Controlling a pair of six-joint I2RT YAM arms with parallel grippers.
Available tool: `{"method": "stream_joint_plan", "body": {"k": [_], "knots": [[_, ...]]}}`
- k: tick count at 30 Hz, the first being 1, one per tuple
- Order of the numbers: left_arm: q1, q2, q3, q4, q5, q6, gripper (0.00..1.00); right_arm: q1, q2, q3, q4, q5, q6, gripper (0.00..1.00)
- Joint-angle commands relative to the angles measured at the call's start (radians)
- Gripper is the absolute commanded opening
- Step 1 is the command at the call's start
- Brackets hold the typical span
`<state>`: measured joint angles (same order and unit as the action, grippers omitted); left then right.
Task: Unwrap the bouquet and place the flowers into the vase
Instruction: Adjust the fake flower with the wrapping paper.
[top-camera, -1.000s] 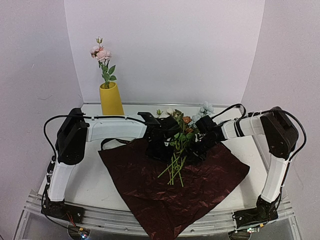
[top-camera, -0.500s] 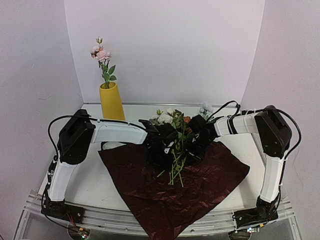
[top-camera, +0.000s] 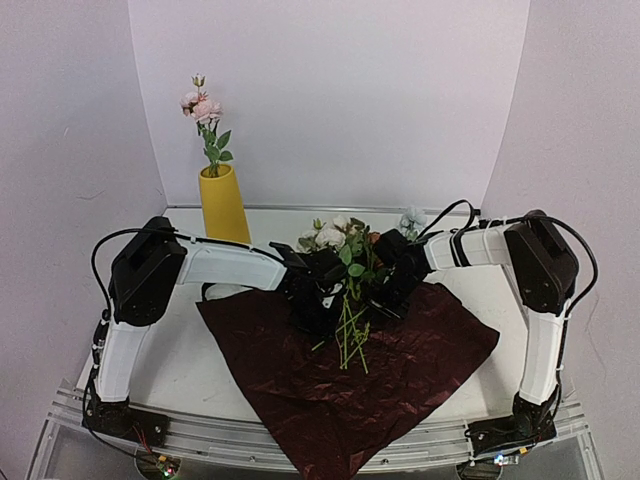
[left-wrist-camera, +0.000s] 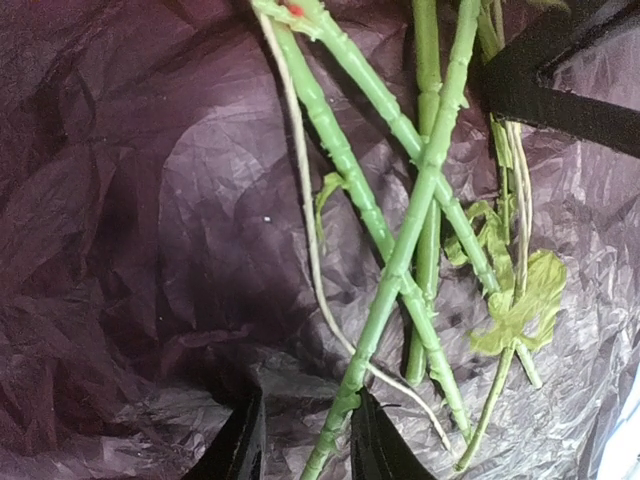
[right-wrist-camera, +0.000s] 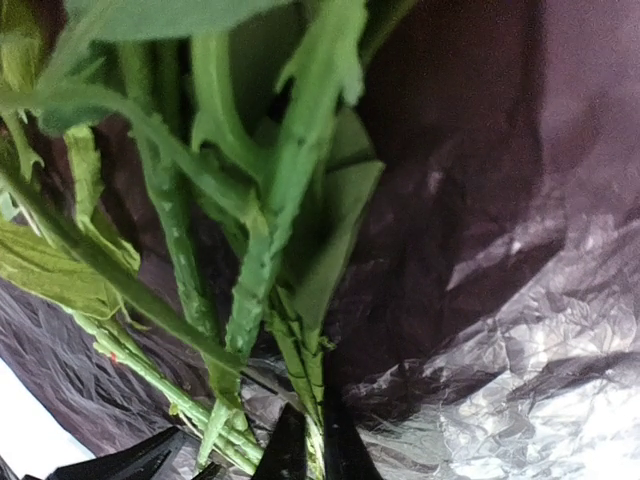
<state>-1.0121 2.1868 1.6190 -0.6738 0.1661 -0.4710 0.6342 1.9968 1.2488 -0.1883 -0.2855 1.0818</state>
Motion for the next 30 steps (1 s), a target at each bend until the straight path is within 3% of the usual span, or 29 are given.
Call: {"method": "stream_joint_plan", "body": {"k": [1,14,20,30], "knots": [[0.003,-0.025,-0.029,0.0,0.01,0.017,0.29,0.005,-0.041,0.0,-0.083,0.06,0.026,0.03],[0.006,-0.02,-0.032,-0.001,-0.002,-0.004,0.27,-0.05,-0.205,-0.011,-0.218,0.143,0.017,0.0],[0.007,-0.035,-0.019,-0.001,-0.011,-0.005,0.04,-0.089,-0.248,-0.018,-0.24,0.164,-0.061,0.0],[0.01,-0.122,0.052,-0.007,-0.012,-0.007,0.0,-0.094,-0.257,-0.001,-0.24,0.164,-0.125,0.0]]}}
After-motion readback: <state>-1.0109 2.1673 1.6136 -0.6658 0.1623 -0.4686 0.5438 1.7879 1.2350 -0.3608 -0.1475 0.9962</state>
